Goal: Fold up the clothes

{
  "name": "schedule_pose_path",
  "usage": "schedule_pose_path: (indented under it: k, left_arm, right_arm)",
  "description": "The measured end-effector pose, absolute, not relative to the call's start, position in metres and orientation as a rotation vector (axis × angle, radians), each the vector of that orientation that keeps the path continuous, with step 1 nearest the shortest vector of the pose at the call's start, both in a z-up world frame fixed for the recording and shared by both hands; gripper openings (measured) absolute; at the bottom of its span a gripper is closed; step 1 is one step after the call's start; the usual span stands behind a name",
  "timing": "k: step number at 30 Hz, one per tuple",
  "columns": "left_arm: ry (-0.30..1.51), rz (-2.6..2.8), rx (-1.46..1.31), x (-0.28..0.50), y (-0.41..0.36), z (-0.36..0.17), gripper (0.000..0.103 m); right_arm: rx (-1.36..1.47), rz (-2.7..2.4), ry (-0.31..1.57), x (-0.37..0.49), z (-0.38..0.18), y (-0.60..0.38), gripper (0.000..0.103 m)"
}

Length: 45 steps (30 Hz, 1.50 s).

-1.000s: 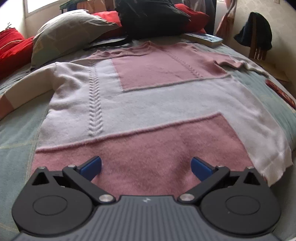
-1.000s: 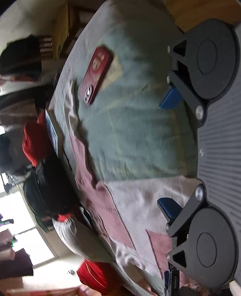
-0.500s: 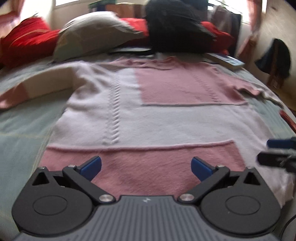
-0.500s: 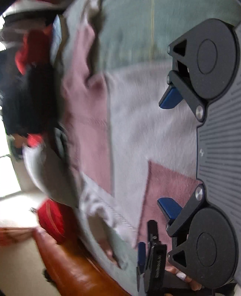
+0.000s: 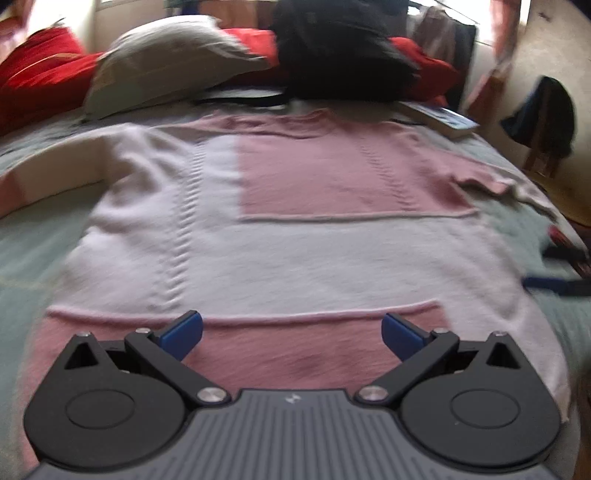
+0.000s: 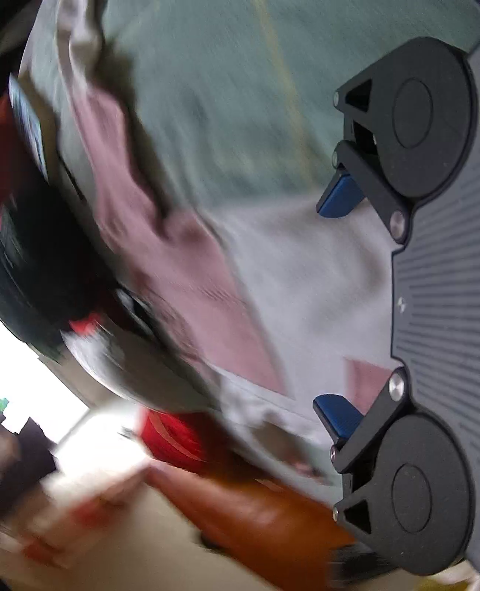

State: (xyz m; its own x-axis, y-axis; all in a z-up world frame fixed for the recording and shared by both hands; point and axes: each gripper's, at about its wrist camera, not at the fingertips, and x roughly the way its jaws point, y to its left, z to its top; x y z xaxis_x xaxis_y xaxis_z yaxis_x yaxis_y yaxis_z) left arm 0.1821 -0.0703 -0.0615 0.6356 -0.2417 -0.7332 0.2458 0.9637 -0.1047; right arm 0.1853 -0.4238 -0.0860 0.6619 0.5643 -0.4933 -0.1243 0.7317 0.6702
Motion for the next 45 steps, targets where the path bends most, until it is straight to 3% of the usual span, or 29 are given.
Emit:
schedule_pose_path:
  k: [29, 40, 45]
  left_arm:
    - [0.843, -0.365, 0.137, 0.188, -0.115, -0.076, 0.102]
    - [0.840, -0.367, 0.143, 0.189, -0.117, -0.077, 0.102]
    - [0.838, -0.363, 0.151, 0.190, -0.120, -0.079, 0.102]
  right_arm:
    - [0.841, -0.171, 0.602, 0.320, -0.112, -0.621, 0.103]
    - [1.150, -0.088, 0.475, 0.329, -0.136, -0.678, 0.103]
    - [1.053, 0.005, 0.528, 0.351, -0.138, -0.673, 0.103]
